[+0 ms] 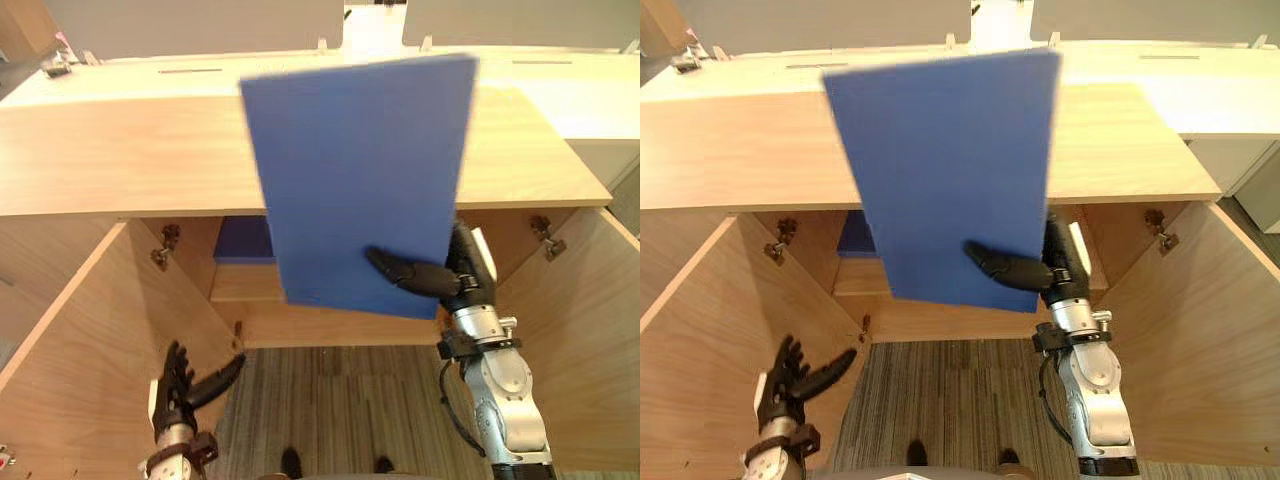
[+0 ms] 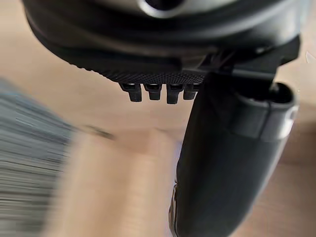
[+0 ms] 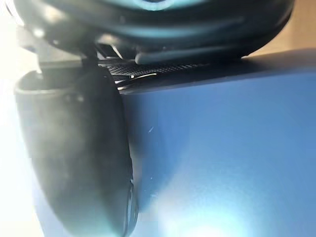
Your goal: Walk over to the cabinet, pick up the folder, carry it to the office cabinet, place the folder inside the office cabinet, then close the office cabinet door
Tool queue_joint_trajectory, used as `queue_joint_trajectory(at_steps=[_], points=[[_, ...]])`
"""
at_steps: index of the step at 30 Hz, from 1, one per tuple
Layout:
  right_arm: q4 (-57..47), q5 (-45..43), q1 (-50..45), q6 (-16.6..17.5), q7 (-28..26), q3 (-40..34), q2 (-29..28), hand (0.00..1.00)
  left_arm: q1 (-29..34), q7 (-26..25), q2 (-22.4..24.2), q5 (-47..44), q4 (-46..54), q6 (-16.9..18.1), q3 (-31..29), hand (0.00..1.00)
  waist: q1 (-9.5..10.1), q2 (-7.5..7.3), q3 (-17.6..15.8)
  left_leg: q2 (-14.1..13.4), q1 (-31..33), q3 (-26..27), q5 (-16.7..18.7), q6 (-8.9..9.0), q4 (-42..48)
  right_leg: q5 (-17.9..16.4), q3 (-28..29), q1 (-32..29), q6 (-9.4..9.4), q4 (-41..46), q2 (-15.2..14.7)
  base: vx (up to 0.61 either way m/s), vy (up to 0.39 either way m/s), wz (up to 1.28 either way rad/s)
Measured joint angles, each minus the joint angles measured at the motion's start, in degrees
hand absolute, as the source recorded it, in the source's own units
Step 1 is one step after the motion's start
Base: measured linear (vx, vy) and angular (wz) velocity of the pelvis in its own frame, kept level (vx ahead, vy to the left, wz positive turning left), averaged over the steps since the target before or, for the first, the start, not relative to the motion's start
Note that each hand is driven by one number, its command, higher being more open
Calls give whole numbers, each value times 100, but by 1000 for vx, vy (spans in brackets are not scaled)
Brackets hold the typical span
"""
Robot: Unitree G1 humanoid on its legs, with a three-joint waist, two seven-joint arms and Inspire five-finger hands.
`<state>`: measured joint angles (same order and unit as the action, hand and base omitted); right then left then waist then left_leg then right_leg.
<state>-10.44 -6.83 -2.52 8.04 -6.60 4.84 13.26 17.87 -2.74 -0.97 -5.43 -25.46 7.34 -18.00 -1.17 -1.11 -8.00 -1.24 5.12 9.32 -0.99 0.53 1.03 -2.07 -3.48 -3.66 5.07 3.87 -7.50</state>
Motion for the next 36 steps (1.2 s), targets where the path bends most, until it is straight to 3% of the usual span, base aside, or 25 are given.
queue_joint_trajectory(at_steps=[3,6,10,12,15,16,17,22,28,36], points=[[668,672,688,15,92,625,384,0,-504,9,-202,262,-947,-117,270,100,6,87,-594,-210,1025,52,529,-47,1352,-117,63,-750,-58,637,68,-95,-5,-15],[1144,1265,1164,14,158,1041,699,0,-788,8,-227,339,-1166,-119,409,100,28,248,-1179,-377,1940,41,1040,-109,2599,-566,146,-1640,-15,1752,85,-139,57,-11],[1455,1593,1588,8,350,1149,850,0,-1100,-56,-275,230,-1264,-24,410,100,44,404,-1539,-502,2968,75,1544,-197,3845,-1115,317,-2809,55,3167,23,-144,87,-11],[1505,1592,1769,-26,468,1138,866,0,-1282,-120,-271,211,-1236,67,448,100,57,499,-1663,-563,3388,80,1780,-215,4380,-1350,375,-3259,87,3729,2,-129,60,-9],[1504,1335,2151,-44,542,1037,800,0,-1622,-155,-301,210,-1084,78,467,100,85,510,-1729,-633,4168,88,2038,-261,5201,-1690,446,-4123,114,4702,-65,-148,30,-2],[1504,1055,2379,-81,564,947,777,0,-1782,-161,-283,209,-998,89,499,100,148,511,-1754,-666,4469,82,2105,-257,5470,-1784,482,-4456,115,5017,-91,-258,-78,13],[1504,99,3379,-158,853,348,764,0,-1839,-121,-207,142,-386,60,504,100,257,509,-1866,-718,5169,-14,2255,-231,6142,-2051,510,-5178,99,5813,-119,-275,-106,14],[1613,-960,4404,-148,1549,-505,793,0,-1762,-97,-127,-36,-32,55,515,100,404,511,-1869,-758,5508,-71,2280,-201,6393,-2169,484,-5525,64,6149,-126,-111,-95,6],[3168,-2675,6067,-106,2133,-1015,947,0,-1576,-86,31,-428,538,99,998,100,500,514,-1867,-777,5737,-187,2271,-190,6455,-2210,313,-5695,-11,6233,-157,-30,-71,5],[4521,-3599,6848,-300,2577,-1475,1032,0,-1572,-202,39,-702,791,119,1340,100,657,573,-1833,-702,5929,-332,2248,-154,6428,-2296,-3,-5783,-139,6295,-362,2,-56,12]])
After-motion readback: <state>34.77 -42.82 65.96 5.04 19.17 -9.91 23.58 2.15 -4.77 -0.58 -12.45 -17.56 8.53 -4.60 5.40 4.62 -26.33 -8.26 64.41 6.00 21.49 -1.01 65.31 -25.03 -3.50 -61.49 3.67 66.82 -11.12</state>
